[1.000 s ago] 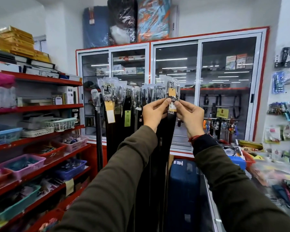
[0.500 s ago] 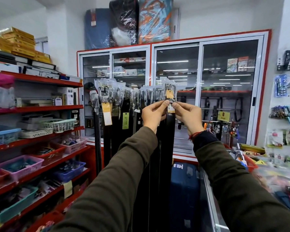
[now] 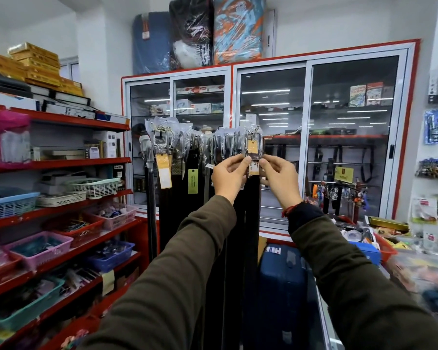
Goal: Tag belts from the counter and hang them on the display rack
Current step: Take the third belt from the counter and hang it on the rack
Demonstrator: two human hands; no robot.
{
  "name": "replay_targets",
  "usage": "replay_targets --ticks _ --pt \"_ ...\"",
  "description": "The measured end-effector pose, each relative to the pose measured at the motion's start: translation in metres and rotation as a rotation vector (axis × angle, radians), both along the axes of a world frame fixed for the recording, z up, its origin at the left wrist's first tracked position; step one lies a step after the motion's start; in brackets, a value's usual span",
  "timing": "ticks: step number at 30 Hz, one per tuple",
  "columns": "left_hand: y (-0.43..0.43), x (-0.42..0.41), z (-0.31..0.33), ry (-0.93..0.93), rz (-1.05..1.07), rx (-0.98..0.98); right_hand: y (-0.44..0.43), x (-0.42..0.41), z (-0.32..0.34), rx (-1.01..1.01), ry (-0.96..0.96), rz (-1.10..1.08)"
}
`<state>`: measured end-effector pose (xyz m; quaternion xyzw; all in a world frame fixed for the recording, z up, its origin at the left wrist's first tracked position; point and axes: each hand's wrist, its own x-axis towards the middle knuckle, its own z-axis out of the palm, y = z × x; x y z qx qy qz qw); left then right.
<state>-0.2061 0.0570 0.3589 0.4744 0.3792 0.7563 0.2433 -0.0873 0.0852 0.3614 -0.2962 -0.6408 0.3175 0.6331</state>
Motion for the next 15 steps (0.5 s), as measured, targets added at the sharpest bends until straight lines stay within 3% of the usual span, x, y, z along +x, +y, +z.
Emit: replay_targets --ticks 3,6,10,15 --pt "-0.002 -0.001 -0.007 0.355 0.268 0.121 0.0 0.0 -0.018 0.334 -0.163 -0.254" --pt "-0.003 -0.008 -0.017 0.753 0.425 0.243 0.003 0.001 -0.033 0.512 -0.256 -0.262" --pt "0.006 -0.024 -0.023 1.236 0.685 0.218 0.011 0.0 -0.039 0.546 -0.424 -0.191" --pt "0.021 -0.043 -0.025 1.437 0.791 0.094 0.028 -0.003 -0.04 0.485 -0.623 -0.173"
